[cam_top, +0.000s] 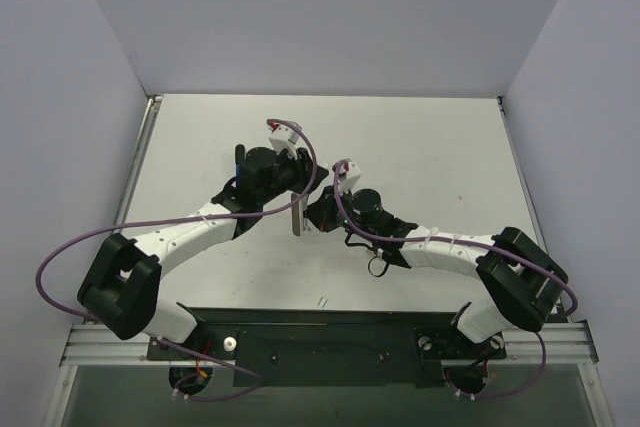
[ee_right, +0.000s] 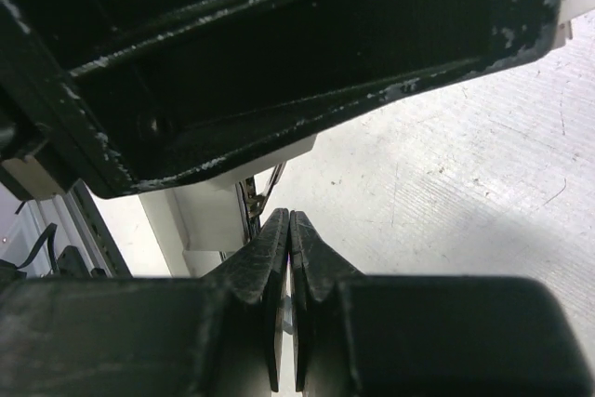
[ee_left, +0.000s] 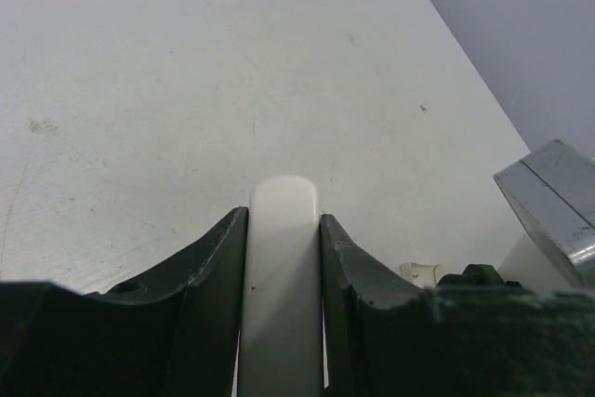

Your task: Unload the staples from the stapler

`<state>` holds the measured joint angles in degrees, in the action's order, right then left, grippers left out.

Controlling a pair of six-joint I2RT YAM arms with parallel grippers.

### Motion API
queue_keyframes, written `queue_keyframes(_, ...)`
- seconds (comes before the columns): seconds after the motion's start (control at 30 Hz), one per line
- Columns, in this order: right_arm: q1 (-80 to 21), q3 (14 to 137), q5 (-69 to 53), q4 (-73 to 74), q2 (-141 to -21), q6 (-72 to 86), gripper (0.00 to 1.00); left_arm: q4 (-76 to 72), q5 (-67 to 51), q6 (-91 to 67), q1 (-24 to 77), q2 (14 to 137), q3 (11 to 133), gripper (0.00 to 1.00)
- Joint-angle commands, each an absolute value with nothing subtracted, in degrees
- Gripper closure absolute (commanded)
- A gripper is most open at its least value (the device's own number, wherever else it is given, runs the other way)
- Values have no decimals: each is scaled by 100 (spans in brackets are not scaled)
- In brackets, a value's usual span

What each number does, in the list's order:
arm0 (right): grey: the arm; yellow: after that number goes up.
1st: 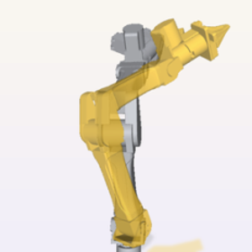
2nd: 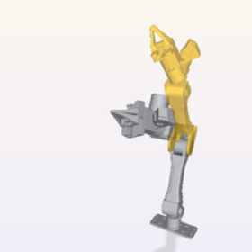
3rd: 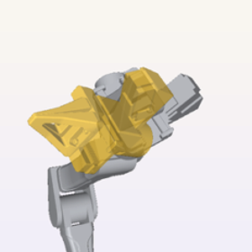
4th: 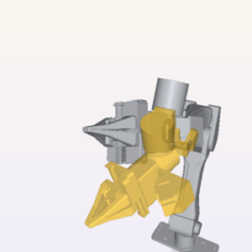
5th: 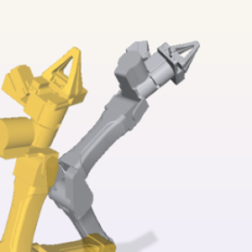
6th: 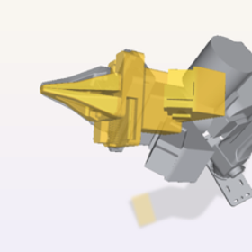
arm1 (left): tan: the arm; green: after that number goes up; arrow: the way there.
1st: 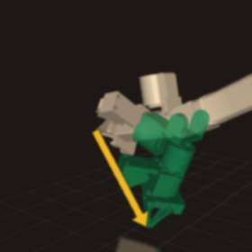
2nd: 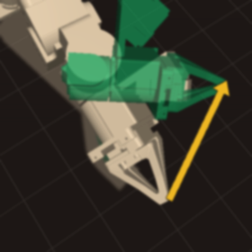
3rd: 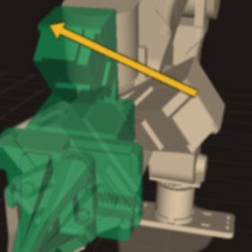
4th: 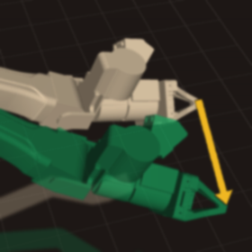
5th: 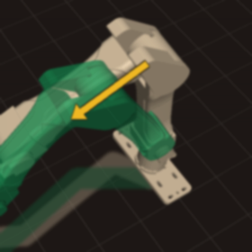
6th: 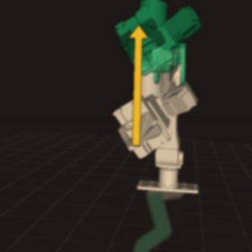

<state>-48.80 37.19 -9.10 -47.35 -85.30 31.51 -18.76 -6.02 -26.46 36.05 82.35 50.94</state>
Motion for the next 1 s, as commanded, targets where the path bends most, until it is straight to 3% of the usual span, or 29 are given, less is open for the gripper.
queue_keyframes(0.0, -5027, 3938, -1424, -5063, -8447, 3217, 100, -2909, -466, -2777, 3577, 8218, 5361, 100)
queue_keyframes(0.57, -5001, 3735, -203, -4229, -7884, 2813, 100, -1943, -1090, -2997, 3595, 7217, 5072, 100)
queue_keyframes(0.97, -5378, 3955, -546, -4255, -7840, 2348, 100, -1775, -1230, -2945, 3595, 7540, 5124, 100)
